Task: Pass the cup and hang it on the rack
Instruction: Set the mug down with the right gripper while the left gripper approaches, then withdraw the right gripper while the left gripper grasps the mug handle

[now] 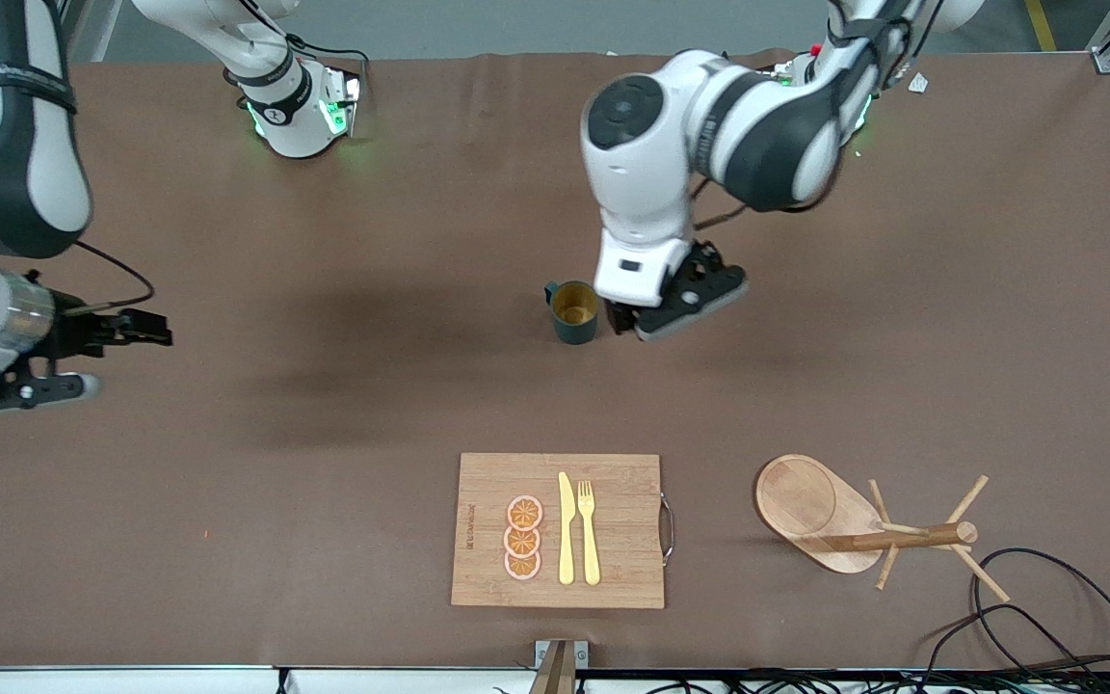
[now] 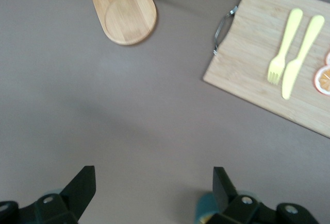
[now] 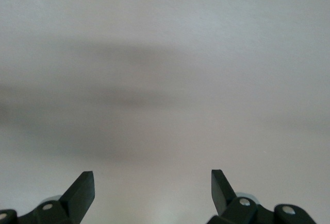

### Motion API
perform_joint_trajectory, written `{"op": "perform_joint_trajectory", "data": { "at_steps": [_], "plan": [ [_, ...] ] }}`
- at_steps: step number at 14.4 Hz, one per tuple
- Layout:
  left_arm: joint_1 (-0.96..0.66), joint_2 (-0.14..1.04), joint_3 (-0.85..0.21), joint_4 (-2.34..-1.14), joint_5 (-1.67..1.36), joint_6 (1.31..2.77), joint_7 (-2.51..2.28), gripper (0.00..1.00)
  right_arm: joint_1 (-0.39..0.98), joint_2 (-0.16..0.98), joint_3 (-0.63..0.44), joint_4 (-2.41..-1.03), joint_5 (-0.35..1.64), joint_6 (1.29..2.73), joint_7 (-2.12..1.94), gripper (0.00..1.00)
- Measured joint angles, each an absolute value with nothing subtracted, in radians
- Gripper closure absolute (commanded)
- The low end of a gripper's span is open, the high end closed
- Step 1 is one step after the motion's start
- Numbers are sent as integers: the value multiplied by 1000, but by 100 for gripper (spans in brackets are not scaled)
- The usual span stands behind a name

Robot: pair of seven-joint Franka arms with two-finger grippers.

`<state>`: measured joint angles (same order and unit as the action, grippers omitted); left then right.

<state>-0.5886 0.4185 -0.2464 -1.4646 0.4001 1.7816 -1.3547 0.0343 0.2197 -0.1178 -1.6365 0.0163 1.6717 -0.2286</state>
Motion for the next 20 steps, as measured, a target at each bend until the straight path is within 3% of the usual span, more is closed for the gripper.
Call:
{"op": "perform_joint_trajectory", "data": {
  "at_steps": [7,10,20],
  "plan": [
    [-752,449,-244,-1462,425,1743,-1568,0,21,209,-113,-1426,-23,1483,-226,0],
    [-801,464,-243,-1462,454,1713,-1665,0,17,215,-112,-1418,-23,1481,-226,0],
    [-957,683,-240,-1403,642,1720,-1945,4,-9,205,-107,-1396,21,1429,-90,0]
  ]
}}
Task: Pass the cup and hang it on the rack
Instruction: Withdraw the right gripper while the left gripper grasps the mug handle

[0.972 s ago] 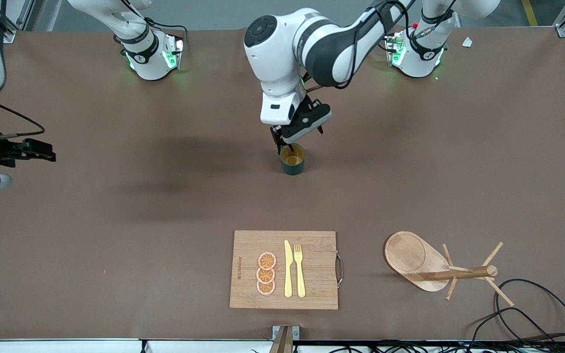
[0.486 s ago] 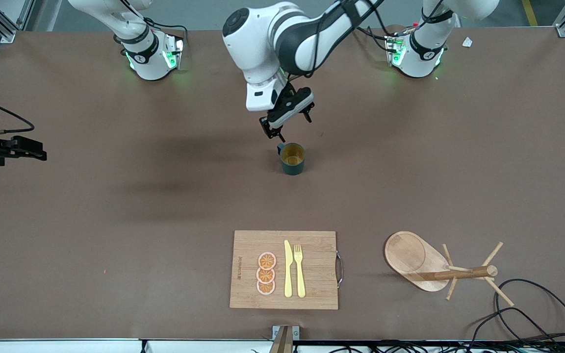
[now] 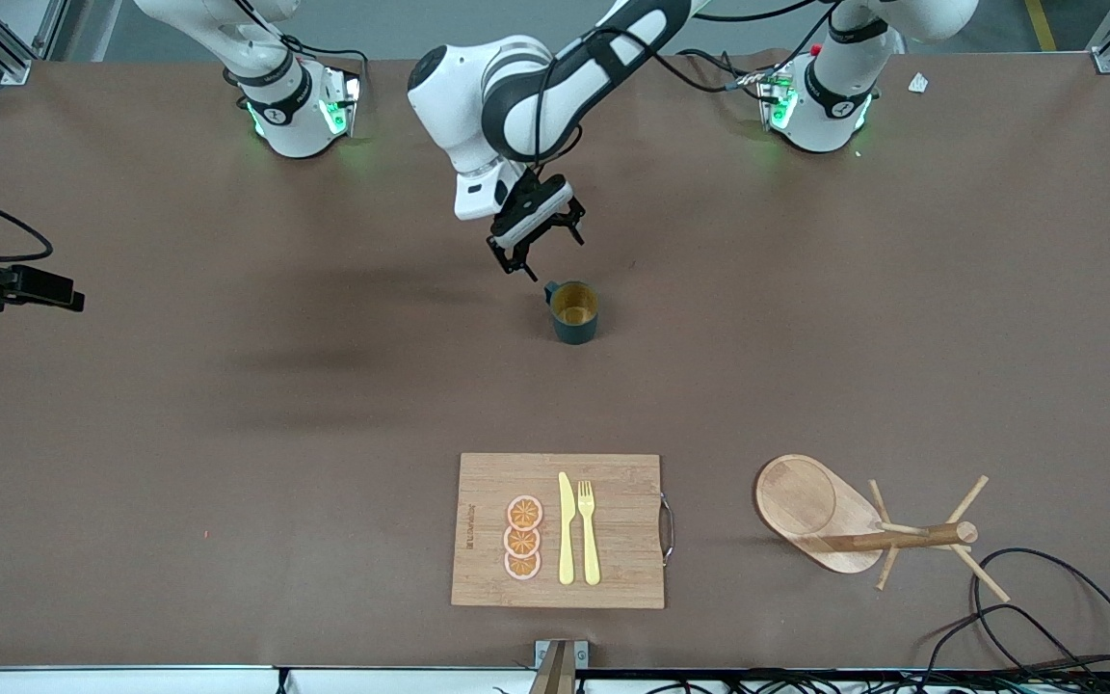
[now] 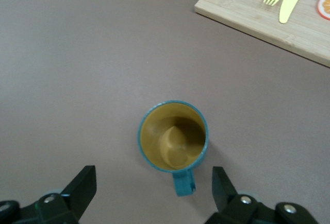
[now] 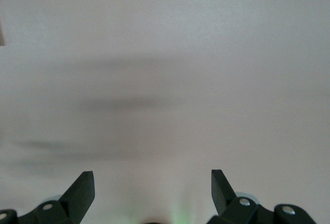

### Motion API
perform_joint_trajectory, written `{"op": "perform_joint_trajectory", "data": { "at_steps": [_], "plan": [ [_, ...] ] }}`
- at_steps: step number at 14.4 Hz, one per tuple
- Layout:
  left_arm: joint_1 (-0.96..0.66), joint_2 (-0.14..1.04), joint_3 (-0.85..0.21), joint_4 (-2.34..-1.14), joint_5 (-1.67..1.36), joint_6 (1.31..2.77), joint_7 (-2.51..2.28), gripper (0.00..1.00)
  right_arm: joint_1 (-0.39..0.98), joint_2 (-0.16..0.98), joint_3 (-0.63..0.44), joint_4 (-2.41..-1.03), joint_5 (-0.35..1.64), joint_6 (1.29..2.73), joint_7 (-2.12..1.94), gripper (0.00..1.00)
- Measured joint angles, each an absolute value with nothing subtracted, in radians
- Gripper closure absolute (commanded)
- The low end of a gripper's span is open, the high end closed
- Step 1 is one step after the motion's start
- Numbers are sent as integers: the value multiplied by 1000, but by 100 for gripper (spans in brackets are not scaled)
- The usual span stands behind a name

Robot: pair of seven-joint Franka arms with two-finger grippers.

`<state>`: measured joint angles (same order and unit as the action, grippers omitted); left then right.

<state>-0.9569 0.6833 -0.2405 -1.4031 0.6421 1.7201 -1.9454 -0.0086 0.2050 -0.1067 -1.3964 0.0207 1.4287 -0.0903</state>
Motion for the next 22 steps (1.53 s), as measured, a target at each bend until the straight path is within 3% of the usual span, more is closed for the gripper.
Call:
{"op": "perform_joint_trajectory", "data": {
  "at_steps": [12,17,22],
  "plan": [
    [-990,829,-239,-1358,713,1790,-2211,14,8,-26,-87,-1570,23,1397,-34,0],
    [-991,853,-234,-1350,719,1790,-2283,22,8,-67,-87,-1574,19,1402,-34,0],
    [-991,870,-228,-1346,733,1813,-2351,36,7,-87,-90,-1582,17,1400,-34,0]
  ]
}}
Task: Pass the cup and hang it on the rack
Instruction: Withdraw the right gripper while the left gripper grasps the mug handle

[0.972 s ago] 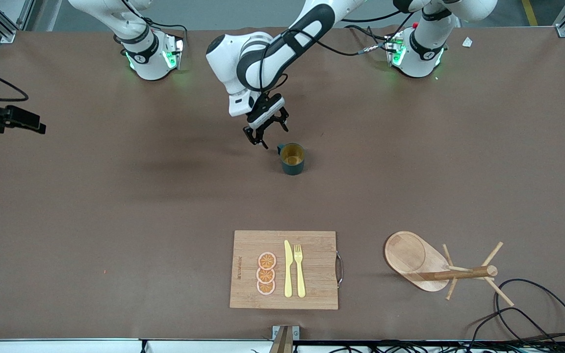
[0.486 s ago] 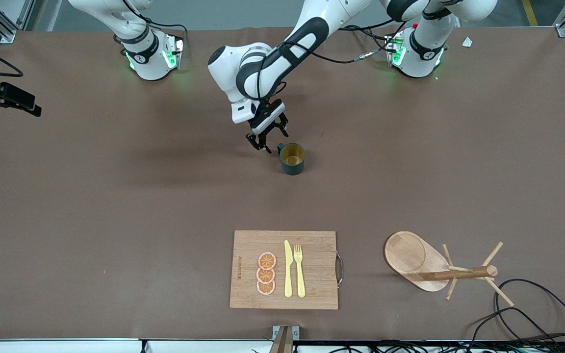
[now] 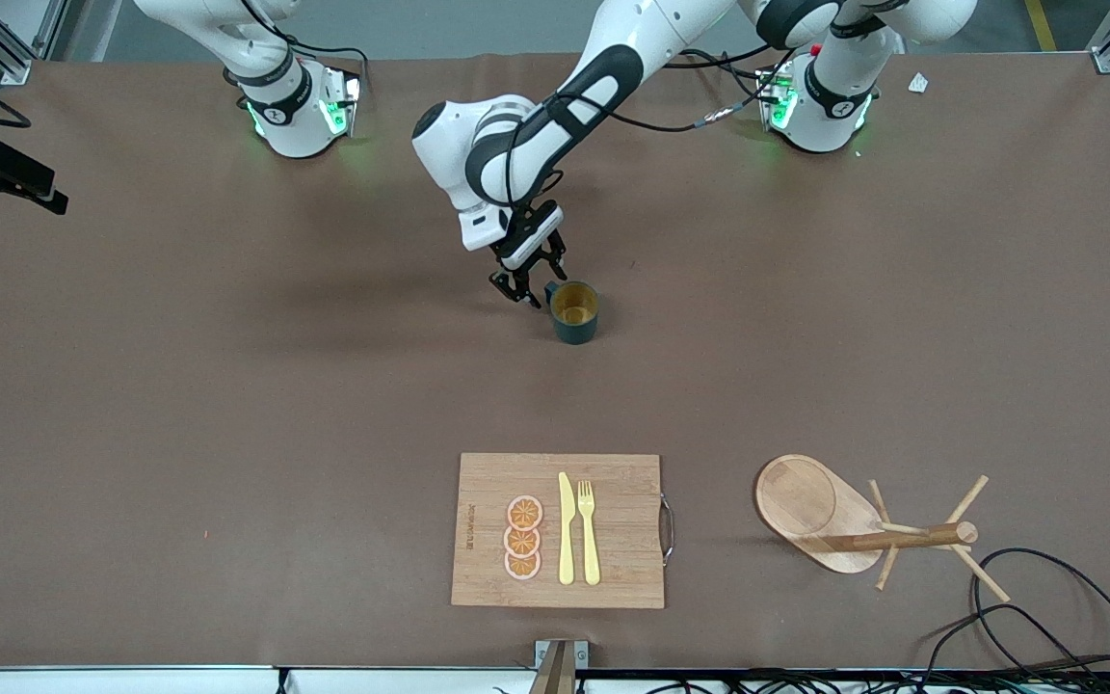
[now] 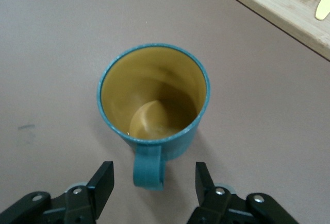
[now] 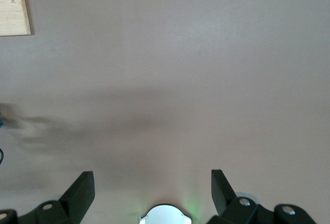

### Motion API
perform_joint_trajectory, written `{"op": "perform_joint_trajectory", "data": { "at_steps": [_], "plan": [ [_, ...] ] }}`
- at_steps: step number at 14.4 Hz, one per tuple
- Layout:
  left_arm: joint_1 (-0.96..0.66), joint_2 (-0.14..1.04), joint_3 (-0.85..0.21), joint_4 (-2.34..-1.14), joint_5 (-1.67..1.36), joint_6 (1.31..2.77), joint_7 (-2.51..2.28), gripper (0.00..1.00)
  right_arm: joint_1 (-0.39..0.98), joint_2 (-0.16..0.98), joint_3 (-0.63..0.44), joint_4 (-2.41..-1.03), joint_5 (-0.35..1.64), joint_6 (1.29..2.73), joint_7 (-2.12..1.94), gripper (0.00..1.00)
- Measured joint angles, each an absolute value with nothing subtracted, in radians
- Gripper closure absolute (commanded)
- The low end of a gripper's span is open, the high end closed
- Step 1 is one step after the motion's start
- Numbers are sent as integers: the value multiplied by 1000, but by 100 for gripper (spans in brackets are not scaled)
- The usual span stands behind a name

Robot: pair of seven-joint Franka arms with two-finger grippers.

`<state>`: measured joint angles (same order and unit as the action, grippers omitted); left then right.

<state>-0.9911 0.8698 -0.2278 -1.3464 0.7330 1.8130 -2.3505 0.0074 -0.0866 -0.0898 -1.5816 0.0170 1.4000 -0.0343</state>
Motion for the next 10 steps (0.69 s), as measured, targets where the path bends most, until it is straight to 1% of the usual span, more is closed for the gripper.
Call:
{"op": "perform_joint_trajectory", "data": {
  "at_steps": [5,7,8,10],
  "plan": [
    [-991,874,-225,-1346,736,1827,-2360,59,8,-88,-86,-1584,18,1396,-34,0],
    [-991,879,-225,-1346,764,1833,-2360,78,8,-88,-86,-1584,18,1393,-34,0],
    [-991,882,-225,-1346,770,1836,-2360,85,8,-88,-86,-1584,18,1391,-34,0],
    [-991,888,-224,-1346,774,1840,-2360,93,8,-88,-86,-1584,18,1391,-34,0]
  ]
}}
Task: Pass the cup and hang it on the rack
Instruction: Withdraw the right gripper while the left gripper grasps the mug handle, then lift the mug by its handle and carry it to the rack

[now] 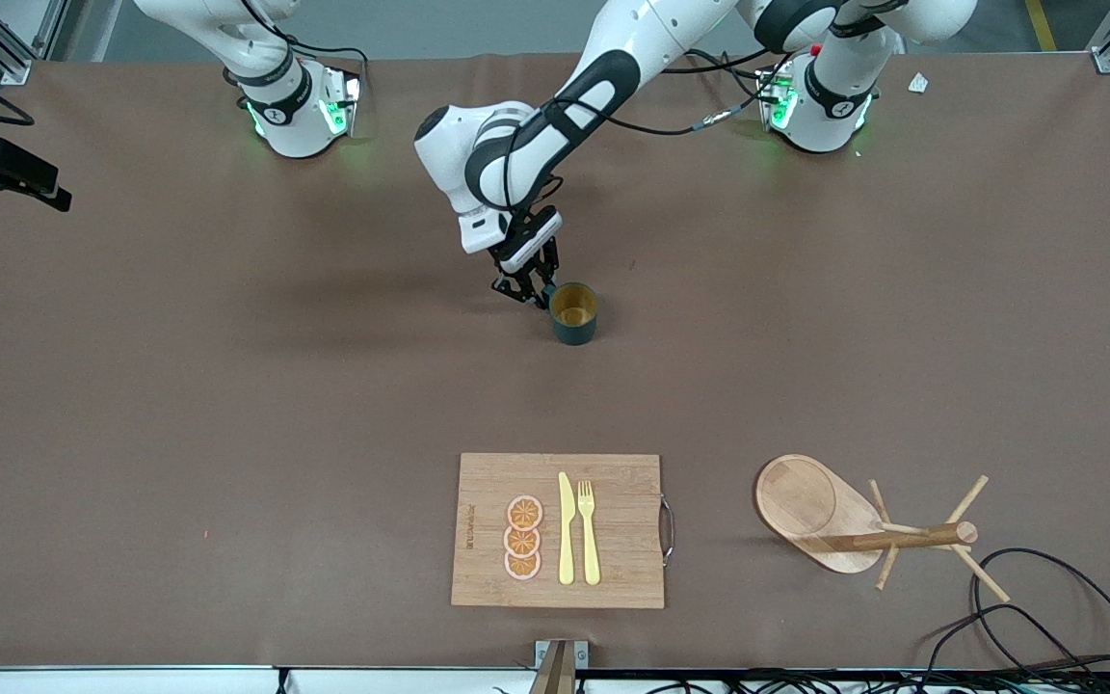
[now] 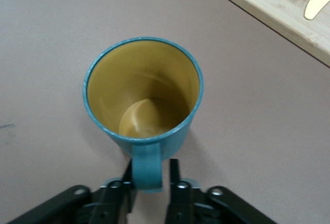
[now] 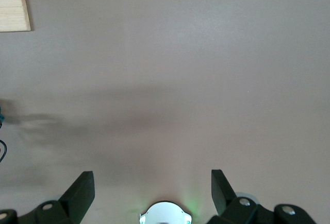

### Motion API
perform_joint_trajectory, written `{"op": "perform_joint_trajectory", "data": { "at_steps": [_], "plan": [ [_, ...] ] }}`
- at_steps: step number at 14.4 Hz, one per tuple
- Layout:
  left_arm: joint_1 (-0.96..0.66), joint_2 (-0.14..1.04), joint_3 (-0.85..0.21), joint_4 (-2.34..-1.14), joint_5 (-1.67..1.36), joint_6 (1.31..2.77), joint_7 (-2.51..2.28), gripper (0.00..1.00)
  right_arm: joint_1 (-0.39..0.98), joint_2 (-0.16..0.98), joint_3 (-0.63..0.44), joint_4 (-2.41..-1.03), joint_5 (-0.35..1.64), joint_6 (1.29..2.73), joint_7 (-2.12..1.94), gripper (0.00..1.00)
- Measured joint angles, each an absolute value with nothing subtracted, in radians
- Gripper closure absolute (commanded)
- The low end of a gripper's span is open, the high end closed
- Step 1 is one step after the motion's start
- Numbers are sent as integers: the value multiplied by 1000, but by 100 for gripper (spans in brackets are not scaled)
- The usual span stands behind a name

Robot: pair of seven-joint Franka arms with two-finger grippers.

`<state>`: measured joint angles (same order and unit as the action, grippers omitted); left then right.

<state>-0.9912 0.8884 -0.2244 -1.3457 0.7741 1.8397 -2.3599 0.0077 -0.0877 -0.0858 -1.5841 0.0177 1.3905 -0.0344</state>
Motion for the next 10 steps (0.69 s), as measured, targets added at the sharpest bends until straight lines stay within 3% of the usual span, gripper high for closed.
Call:
{"op": "perform_joint_trajectory", "data": {
  "at_steps": [2,6,10],
  "plan": [
    [-991,889,-224,-1341,776,1841,-2360,99,8,-88,-85,-1584,18,1390,-35,0],
    [-978,879,-221,-1284,770,1842,-2361,100,20,-88,-83,-1584,17,1390,-35,0],
    [-868,774,-225,-1243,635,1842,-2283,100,22,-88,-83,-1584,8,1392,-35,0]
  ]
}}
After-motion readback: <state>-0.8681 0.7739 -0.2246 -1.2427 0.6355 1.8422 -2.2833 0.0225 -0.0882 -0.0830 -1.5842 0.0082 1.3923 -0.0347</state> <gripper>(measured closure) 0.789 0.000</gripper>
